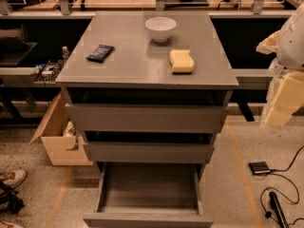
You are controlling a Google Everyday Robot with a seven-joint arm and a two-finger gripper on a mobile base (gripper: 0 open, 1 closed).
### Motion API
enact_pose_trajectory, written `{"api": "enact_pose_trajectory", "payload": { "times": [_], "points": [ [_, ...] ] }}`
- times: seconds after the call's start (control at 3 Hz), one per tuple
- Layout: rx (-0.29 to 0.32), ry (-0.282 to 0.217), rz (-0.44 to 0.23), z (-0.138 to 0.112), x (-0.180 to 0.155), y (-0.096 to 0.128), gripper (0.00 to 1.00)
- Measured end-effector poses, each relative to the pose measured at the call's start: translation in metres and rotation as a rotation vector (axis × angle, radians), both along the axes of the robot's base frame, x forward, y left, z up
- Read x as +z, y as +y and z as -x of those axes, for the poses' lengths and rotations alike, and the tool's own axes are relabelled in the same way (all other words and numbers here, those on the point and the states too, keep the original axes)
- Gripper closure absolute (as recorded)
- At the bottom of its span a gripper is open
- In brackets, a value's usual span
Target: Place sponge into bottom drawer
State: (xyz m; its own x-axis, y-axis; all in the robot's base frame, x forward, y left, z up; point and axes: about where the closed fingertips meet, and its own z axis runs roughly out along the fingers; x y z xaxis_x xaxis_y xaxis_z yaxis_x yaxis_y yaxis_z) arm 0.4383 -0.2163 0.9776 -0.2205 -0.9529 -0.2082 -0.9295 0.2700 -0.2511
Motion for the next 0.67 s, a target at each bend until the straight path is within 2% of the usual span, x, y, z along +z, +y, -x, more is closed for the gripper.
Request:
{"api": "enact_pose_trajectory", "payload": {
  "times": [0.33, 0.67],
  "points": [
    [0.0, 0.0, 0.0, 0.0, 0.0001, 0.0, 0.0],
    [-0.013, -0.022, -0.055, -0.0035, 0.0017, 0.0032, 0.0]
  ]
}}
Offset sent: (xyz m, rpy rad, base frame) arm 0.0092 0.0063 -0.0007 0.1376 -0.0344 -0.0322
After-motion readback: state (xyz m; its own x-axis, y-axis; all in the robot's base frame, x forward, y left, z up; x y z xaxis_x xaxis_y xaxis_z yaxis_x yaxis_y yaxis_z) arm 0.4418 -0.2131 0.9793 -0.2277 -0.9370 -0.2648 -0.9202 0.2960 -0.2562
